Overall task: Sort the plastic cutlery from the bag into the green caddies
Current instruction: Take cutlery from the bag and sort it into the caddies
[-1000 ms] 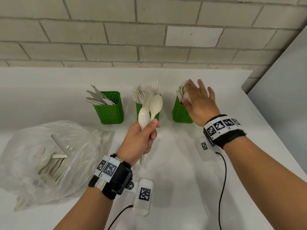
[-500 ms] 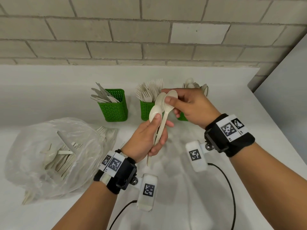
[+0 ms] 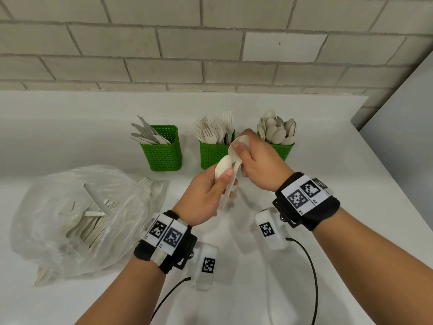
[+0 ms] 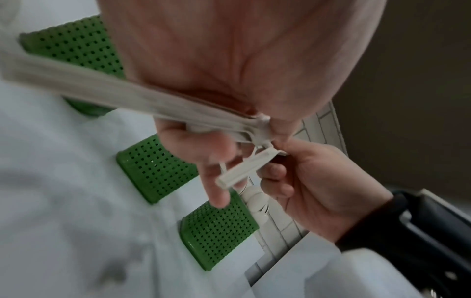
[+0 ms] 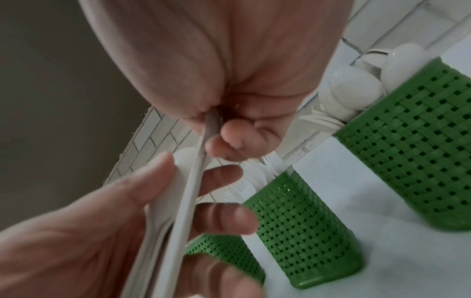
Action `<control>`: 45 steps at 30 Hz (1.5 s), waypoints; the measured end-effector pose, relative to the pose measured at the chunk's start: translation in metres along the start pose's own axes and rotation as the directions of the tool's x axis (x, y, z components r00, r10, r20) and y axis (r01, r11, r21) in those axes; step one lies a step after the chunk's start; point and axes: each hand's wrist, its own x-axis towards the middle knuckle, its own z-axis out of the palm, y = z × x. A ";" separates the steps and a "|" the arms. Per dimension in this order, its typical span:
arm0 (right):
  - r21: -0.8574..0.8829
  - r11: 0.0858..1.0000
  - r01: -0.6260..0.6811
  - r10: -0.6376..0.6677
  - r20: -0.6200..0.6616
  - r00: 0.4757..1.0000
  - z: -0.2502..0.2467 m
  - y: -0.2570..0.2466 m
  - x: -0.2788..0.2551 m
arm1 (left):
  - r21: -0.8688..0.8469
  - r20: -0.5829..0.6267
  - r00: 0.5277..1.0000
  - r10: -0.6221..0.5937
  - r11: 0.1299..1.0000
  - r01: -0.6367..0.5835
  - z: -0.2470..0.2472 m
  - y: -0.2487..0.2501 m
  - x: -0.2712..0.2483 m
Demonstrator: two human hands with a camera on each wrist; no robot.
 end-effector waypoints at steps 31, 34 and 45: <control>0.211 0.972 -0.099 0.089 0.056 0.994 0.016 -0.015 -0.010 | -0.249 -0.238 0.958 0.162 0.943 -0.221 0.003 -0.002 0.015; 0.076 0.994 -0.085 0.086 -0.019 0.996 0.013 -0.010 -0.005 | -0.217 -0.232 0.967 0.102 0.964 -0.153 0.001 -0.007 0.016; 0.142 0.987 -0.080 0.023 0.366 0.930 0.010 -0.019 -0.011 | 0.185 -0.011 0.992 0.125 0.975 -0.120 -0.012 -0.019 0.017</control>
